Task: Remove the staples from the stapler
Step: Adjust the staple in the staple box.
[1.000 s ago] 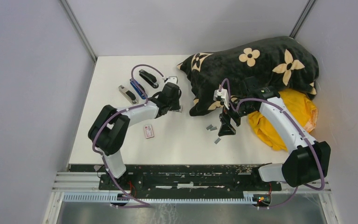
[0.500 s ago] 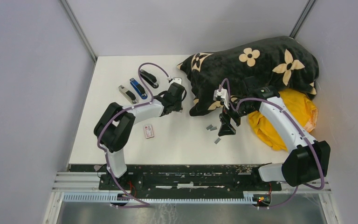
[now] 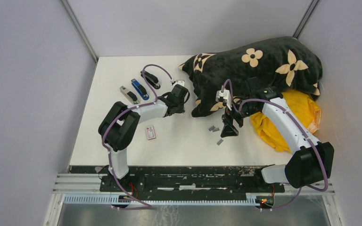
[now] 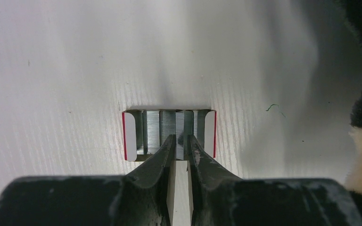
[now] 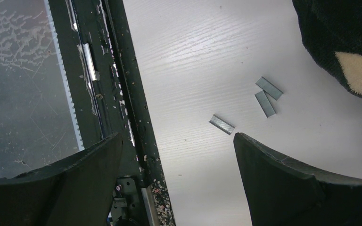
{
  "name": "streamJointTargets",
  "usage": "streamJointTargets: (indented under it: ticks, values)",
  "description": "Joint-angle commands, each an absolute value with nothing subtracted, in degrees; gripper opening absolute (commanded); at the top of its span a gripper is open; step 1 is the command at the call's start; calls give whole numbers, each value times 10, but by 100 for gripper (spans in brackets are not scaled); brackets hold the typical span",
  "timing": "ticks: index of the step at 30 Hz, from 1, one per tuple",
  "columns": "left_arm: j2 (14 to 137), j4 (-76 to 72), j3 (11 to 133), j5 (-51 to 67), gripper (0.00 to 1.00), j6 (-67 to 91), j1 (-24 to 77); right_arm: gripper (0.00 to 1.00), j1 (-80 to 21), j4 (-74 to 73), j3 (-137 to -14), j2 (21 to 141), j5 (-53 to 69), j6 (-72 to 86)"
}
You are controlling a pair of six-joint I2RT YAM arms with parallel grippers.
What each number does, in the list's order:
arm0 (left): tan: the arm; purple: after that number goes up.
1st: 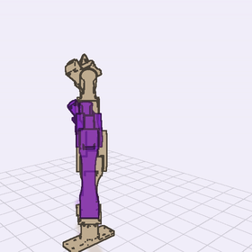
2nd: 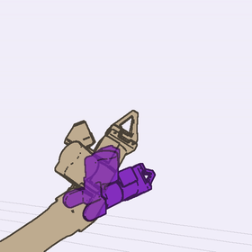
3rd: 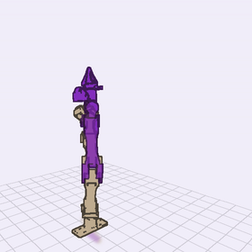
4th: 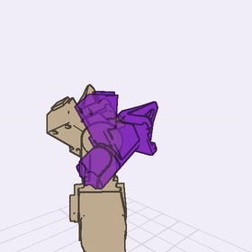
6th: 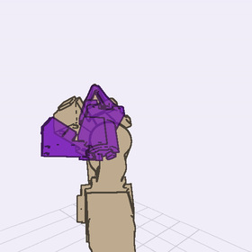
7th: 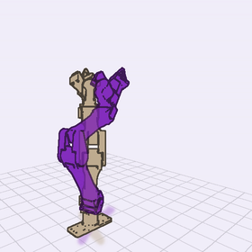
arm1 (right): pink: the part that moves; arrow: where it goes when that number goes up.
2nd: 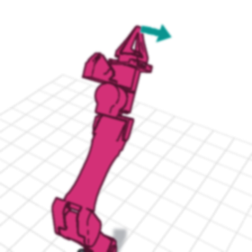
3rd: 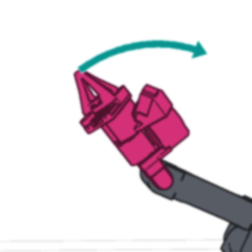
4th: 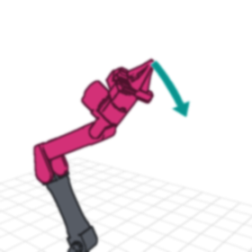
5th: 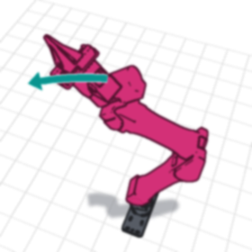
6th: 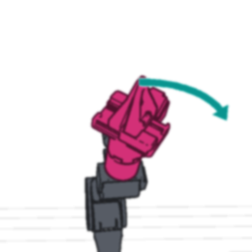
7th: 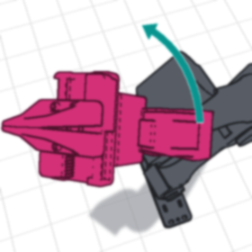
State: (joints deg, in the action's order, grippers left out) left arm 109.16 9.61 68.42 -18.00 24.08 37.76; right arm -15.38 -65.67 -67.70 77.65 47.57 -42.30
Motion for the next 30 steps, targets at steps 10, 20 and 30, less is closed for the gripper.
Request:
streamJointTargets:
  ticks: [10,20,30]
  values:
    - [1094,93,709,-195,14,216,382,95,-155,-666,-702,775,497,-434]
    - [1096,98,712,-199,14,215,382,95,-155,-668,-703,776,498,-435]
    - [1107,105,721,-200,16,214,382,95,-156,-669,-703,776,499,-436]
